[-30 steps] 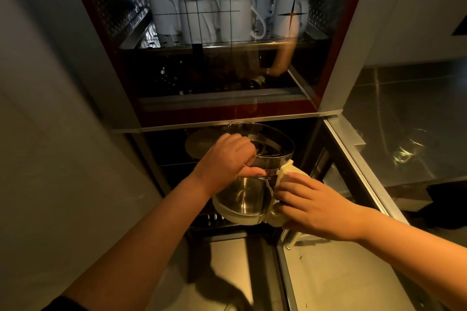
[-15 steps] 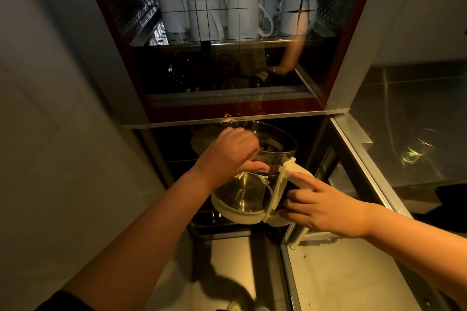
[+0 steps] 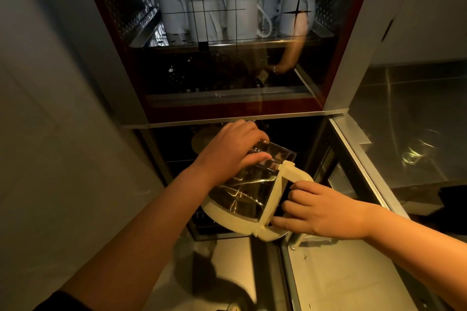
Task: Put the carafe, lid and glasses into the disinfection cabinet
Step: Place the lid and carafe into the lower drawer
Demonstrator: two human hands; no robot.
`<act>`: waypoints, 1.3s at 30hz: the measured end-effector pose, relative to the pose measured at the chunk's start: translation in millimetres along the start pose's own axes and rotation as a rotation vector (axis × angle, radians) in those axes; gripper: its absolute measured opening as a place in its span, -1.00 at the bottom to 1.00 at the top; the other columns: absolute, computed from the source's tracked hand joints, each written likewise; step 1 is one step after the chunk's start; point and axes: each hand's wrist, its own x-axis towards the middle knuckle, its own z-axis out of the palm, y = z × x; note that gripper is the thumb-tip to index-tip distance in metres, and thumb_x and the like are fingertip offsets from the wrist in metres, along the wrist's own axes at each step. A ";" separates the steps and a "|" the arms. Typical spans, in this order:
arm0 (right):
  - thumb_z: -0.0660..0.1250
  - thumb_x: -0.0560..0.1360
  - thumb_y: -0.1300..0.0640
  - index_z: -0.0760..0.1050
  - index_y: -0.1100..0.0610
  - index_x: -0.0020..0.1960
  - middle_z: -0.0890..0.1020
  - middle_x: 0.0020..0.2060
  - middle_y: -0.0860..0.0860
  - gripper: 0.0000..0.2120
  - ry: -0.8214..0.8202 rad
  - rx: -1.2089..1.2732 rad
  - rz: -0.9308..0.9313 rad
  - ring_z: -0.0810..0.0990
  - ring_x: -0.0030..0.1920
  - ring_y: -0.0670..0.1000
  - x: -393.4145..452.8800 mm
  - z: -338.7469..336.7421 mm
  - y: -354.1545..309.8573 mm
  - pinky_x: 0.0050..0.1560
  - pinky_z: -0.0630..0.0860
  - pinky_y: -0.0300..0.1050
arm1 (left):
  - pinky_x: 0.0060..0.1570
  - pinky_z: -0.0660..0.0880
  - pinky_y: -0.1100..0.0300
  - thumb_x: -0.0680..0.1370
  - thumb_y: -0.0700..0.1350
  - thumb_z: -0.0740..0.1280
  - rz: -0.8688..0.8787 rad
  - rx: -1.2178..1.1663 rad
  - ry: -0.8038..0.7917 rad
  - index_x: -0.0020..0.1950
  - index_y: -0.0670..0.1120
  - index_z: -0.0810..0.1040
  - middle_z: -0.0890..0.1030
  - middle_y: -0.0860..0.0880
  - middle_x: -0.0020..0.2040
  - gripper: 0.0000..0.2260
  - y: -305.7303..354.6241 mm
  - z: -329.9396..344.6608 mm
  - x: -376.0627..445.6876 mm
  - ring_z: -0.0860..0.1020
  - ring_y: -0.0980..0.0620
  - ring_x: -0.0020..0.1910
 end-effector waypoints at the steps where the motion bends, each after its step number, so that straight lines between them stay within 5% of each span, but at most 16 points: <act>1: 0.43 0.36 0.15 0.40 0.03 0.28 0.56 -0.06 -0.01 -0.49 0.011 0.005 0.004 0.49 -0.03 0.01 1.4 0.0 -1.6 0.16 0.42 -0.01 | 0.11 0.21 0.29 0.52 0.12 0.22 -0.015 -0.020 -0.009 0.16 -0.03 0.51 0.50 0.06 0.04 -0.67 0.4 0.8 0.9 0.38 0.17 0.07; 5: 0.18 0.47 0.19 0.35 0.03 0.29 0.52 -0.08 -0.01 -0.61 0.077 0.053 0.042 0.46 -0.04 0.02 6.1 -2.2 -6.6 0.17 0.34 0.00 | 0.10 0.23 0.31 0.56 0.08 0.20 -0.066 -0.042 -0.052 0.24 0.00 0.47 0.48 0.07 0.11 -0.70 1.5 5.7 2.9 0.37 0.19 0.12; 12: 0.19 0.46 0.15 0.36 0.01 0.26 0.55 -0.10 -0.01 -0.63 0.167 0.118 0.134 0.46 -0.05 0.02 10.3 -2.9 -10.8 0.16 0.28 -0.03 | 0.28 0.15 0.22 0.59 0.15 0.06 -0.135 -0.046 -0.150 0.46 0.07 0.26 0.32 0.09 0.41 -0.56 0.8 8.6 -10.8 0.22 0.17 0.38; 19: 0.44 0.32 0.08 0.36 0.00 0.21 0.50 -0.07 0.00 -0.50 0.275 0.186 0.453 0.45 -0.04 0.03 8.3 3.4 -0.8 0.08 0.32 -0.01 | 0.31 0.11 0.16 0.56 0.24 -0.01 -0.268 -0.163 -0.075 0.48 0.14 0.18 0.21 0.16 0.47 -0.50 2.0 9.6 -47.3 0.06 0.37 0.34; 23: 0.51 0.29 0.06 0.37 0.00 0.20 0.57 -0.12 0.03 -0.46 0.310 0.275 0.653 0.49 -0.08 0.04 11.7 4.7 0.3 -0.05 0.41 0.01 | 0.39 -0.03 0.05 0.49 0.31 0.04 -0.302 -0.110 -0.046 0.50 0.16 0.07 0.07 0.16 0.52 -0.39 8.6 17.2 -60.8 -0.14 0.29 0.45; 31: 0.20 0.48 -0.12 0.36 -0.03 0.21 0.55 -0.08 -0.01 -0.65 0.385 0.507 0.873 0.43 -0.07 -0.04 24.5 8.4 -15.4 -0.09 0.40 -0.04 | 0.35 -0.21 -0.02 0.40 0.33 0.24 -0.219 -0.023 -0.069 0.50 0.14 0.07 -0.04 0.11 0.54 -0.26 14.0 27.6 -59.7 -0.28 0.18 0.48; 39: 0.13 0.51 -0.19 0.42 -0.01 0.19 0.51 -0.11 -0.05 -0.63 0.448 0.568 0.963 0.37 -0.08 -0.12 33.4 7.6 -23.3 -0.05 0.31 -0.13 | 0.33 0.02 -0.09 0.48 0.18 0.23 -0.238 -0.130 -0.023 0.44 0.14 0.24 -0.12 0.17 0.52 -0.47 13.8 36.3 -55.9 -0.26 0.15 0.49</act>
